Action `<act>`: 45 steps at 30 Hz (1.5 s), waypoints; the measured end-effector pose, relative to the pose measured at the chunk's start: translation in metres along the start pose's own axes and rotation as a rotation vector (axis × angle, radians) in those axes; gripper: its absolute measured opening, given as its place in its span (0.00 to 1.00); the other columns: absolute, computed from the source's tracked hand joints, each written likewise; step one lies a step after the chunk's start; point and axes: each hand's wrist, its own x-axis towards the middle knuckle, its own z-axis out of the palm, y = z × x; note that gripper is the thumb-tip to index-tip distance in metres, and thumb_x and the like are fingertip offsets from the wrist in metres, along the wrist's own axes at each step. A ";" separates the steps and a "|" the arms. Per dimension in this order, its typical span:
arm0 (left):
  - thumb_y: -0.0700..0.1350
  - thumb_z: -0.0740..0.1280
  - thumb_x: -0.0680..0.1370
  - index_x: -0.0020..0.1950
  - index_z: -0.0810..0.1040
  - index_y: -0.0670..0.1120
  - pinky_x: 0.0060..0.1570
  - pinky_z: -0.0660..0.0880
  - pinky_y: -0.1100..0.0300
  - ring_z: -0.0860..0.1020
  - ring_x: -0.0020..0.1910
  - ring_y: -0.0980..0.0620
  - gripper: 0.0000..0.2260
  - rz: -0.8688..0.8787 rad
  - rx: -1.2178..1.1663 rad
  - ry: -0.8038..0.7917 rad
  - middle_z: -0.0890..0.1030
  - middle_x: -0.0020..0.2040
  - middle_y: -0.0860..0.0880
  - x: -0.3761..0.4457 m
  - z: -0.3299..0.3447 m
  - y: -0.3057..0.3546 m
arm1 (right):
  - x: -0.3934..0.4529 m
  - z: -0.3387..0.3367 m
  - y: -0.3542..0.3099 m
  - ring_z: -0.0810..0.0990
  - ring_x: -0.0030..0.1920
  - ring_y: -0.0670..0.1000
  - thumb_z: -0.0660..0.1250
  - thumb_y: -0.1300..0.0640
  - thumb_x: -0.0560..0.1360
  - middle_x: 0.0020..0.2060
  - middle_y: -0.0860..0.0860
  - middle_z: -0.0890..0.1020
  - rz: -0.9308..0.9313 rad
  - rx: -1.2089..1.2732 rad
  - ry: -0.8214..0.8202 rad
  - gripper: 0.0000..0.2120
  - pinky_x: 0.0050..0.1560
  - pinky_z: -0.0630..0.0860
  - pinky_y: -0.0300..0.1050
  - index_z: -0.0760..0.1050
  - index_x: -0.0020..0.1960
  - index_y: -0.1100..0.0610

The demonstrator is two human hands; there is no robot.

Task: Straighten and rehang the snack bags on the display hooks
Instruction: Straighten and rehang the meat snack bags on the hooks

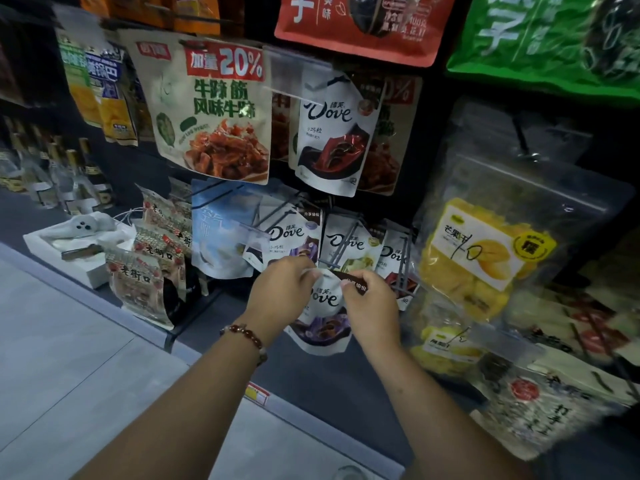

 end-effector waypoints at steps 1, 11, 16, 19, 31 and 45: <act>0.50 0.62 0.82 0.47 0.80 0.47 0.39 0.71 0.57 0.77 0.41 0.51 0.10 0.005 0.001 0.004 0.78 0.40 0.51 0.004 0.004 0.000 | 0.002 0.002 0.002 0.77 0.32 0.51 0.65 0.53 0.78 0.34 0.50 0.80 0.014 0.010 0.011 0.05 0.33 0.73 0.47 0.76 0.46 0.53; 0.43 0.63 0.80 0.54 0.81 0.47 0.44 0.66 0.60 0.72 0.44 0.52 0.08 0.004 -0.005 0.013 0.69 0.45 0.55 0.037 0.038 -0.016 | 0.032 0.022 0.015 0.79 0.38 0.49 0.61 0.54 0.80 0.39 0.46 0.81 0.177 0.009 0.054 0.05 0.31 0.66 0.40 0.76 0.51 0.51; 0.45 0.65 0.79 0.52 0.82 0.48 0.41 0.68 0.59 0.73 0.42 0.51 0.06 0.011 0.031 0.049 0.69 0.44 0.54 0.050 0.056 -0.021 | 0.041 0.026 0.022 0.79 0.40 0.51 0.61 0.54 0.81 0.41 0.49 0.81 0.201 -0.013 0.078 0.06 0.33 0.68 0.41 0.76 0.51 0.52; 0.46 0.67 0.79 0.47 0.81 0.49 0.39 0.70 0.58 0.76 0.42 0.48 0.05 0.022 0.049 0.106 0.72 0.42 0.53 0.054 0.064 -0.019 | 0.045 0.027 0.026 0.80 0.43 0.52 0.59 0.54 0.81 0.43 0.50 0.81 0.195 -0.038 0.084 0.08 0.39 0.72 0.44 0.76 0.53 0.52; 0.46 0.66 0.77 0.70 0.73 0.48 0.57 0.73 0.46 0.75 0.59 0.42 0.20 0.054 0.238 0.069 0.75 0.63 0.45 0.038 0.055 -0.018 | 0.026 0.017 0.012 0.47 0.78 0.56 0.63 0.56 0.78 0.78 0.52 0.49 -0.056 -0.454 -0.120 0.34 0.75 0.51 0.52 0.50 0.78 0.52; 0.56 0.72 0.71 0.71 0.72 0.45 0.65 0.66 0.34 0.66 0.71 0.31 0.31 0.045 0.745 0.104 0.68 0.72 0.35 -0.059 -0.019 -0.019 | -0.045 -0.003 -0.006 0.37 0.78 0.54 0.62 0.50 0.79 0.79 0.51 0.41 -0.179 -0.493 -0.310 0.39 0.78 0.42 0.53 0.40 0.80 0.51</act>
